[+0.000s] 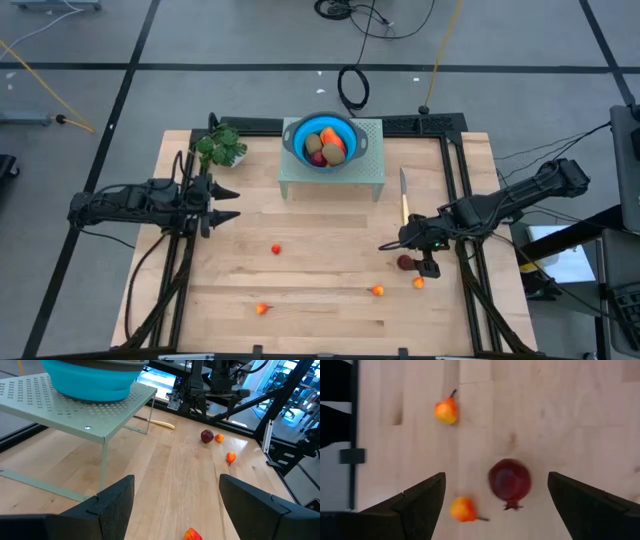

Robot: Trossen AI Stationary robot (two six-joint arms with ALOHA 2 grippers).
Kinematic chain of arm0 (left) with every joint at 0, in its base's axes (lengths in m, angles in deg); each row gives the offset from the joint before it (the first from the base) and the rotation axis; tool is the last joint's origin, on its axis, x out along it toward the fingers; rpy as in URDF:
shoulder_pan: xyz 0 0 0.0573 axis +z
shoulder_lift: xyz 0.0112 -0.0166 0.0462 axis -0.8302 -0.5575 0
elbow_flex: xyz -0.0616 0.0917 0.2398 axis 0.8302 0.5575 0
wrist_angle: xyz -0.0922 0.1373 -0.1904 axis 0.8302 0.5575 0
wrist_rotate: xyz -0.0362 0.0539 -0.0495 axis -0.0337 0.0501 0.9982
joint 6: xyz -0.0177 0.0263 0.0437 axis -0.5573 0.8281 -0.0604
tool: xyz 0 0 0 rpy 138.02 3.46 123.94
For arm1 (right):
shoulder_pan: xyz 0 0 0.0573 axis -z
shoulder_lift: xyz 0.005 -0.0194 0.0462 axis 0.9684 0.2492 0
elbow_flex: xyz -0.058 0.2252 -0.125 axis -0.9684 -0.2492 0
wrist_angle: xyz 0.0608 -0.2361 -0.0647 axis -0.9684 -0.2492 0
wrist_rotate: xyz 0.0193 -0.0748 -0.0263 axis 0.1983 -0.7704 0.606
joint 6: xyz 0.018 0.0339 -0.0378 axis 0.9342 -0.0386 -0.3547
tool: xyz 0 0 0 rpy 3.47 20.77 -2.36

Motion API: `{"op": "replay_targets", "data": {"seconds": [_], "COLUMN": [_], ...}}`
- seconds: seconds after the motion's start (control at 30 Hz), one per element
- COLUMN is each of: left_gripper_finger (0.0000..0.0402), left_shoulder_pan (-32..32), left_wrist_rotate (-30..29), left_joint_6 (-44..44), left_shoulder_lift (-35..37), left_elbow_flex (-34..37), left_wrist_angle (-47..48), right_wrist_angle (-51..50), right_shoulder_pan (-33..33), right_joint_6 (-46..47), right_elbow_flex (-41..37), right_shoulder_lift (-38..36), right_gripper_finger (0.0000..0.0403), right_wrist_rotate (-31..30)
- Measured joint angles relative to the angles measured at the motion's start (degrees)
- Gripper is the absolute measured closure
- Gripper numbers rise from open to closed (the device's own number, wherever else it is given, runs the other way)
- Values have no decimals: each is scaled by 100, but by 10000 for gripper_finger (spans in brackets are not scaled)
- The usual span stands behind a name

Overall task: Pick & Place Fruit
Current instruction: Put the pomegranate into the colander on the shelf

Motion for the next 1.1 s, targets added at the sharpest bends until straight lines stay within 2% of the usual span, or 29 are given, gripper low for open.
{"op": "replay_targets", "data": {"seconds": [0.37,0.7,1.1], "left_gripper_finger": [110,110,110], "left_shoulder_pan": [-2,-2,-2], "left_wrist_rotate": [0,0,0], "left_joint_6": [-2,0,-27], "left_shoulder_lift": [0,1,0], "left_elbow_flex": [0,0,0], "left_wrist_angle": [0,2,2], "right_wrist_angle": [-40,-39,135], "right_shoulder_pan": [-197,-374,-374], "right_joint_6": [-884,-1006,-1284], "right_elbow_flex": [0,0,0], "right_shoulder_lift": [591,1144,1756], "right_gripper_finger": [62,62,62], "right_wrist_rotate": [-27,-357,-351]}}
